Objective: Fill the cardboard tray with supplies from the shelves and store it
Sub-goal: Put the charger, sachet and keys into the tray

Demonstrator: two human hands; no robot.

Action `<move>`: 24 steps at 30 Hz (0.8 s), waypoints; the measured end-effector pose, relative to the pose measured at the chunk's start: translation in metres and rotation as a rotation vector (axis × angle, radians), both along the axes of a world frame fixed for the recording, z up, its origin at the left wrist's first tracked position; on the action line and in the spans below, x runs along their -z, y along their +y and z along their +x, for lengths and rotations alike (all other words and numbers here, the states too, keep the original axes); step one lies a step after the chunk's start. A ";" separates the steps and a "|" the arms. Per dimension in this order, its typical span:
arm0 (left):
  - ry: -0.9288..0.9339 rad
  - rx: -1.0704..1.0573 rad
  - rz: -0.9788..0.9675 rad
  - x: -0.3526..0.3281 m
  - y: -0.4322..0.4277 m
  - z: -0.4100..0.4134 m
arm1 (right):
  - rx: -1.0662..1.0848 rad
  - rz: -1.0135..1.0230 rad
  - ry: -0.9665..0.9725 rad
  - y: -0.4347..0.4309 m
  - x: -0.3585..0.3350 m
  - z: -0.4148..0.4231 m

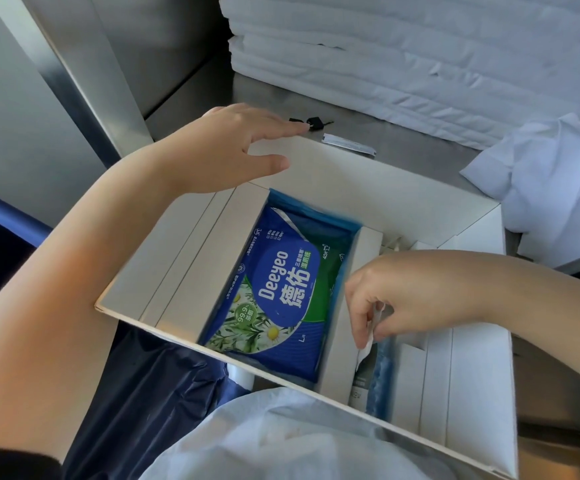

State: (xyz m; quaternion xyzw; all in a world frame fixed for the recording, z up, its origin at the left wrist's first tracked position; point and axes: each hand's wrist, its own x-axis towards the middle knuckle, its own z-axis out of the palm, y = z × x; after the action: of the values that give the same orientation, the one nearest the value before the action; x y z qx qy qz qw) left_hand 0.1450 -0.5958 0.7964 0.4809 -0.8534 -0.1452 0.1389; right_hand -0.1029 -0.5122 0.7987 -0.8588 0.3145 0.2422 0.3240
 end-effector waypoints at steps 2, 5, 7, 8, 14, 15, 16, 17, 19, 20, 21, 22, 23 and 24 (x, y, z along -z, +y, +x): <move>0.001 -0.001 0.000 0.000 0.000 0.000 | -0.016 0.000 0.019 0.000 0.001 0.000; -0.001 -0.005 0.004 -0.001 0.001 -0.001 | -0.053 -0.013 0.050 0.000 0.004 0.001; 0.001 -0.005 0.001 -0.001 0.001 -0.001 | -0.083 -0.021 0.077 0.000 0.007 0.003; 0.004 -0.006 0.000 -0.001 0.001 0.000 | -0.094 -0.023 0.083 0.000 0.009 0.003; 0.011 -0.007 -0.007 -0.001 0.002 -0.001 | -0.104 -0.019 0.079 -0.003 0.014 0.001; 0.012 -0.009 -0.007 -0.001 0.002 -0.001 | -0.108 -0.023 0.077 -0.004 0.014 0.001; 0.011 -0.012 -0.008 -0.001 0.002 -0.001 | -0.106 -0.027 0.072 -0.006 0.014 0.000; 0.008 -0.013 -0.008 -0.001 0.002 -0.001 | -0.094 -0.030 0.062 -0.008 0.013 -0.001; 0.001 -0.012 -0.004 -0.001 0.001 -0.001 | -0.043 -0.038 0.043 -0.012 0.009 -0.004; -0.002 -0.010 -0.001 -0.001 0.001 -0.001 | -0.023 -0.050 0.042 -0.014 0.006 -0.006; -0.003 -0.010 0.001 -0.001 0.001 -0.001 | -0.017 -0.066 0.050 -0.015 0.005 -0.007; -0.004 -0.009 0.000 -0.001 0.001 -0.001 | -0.020 -0.080 0.065 -0.016 0.005 -0.007; -0.005 -0.007 -0.004 -0.001 0.001 -0.001 | -0.027 -0.089 0.082 -0.015 0.006 -0.007; -0.008 -0.003 -0.009 -0.001 0.001 -0.001 | -0.040 -0.093 0.099 -0.015 0.007 -0.007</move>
State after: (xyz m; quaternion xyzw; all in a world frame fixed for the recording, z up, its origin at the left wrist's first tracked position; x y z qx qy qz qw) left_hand 0.1442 -0.5950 0.7973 0.4820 -0.8540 -0.1393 0.1378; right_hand -0.1095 -0.5268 0.7914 -0.8659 0.3239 0.2757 0.2631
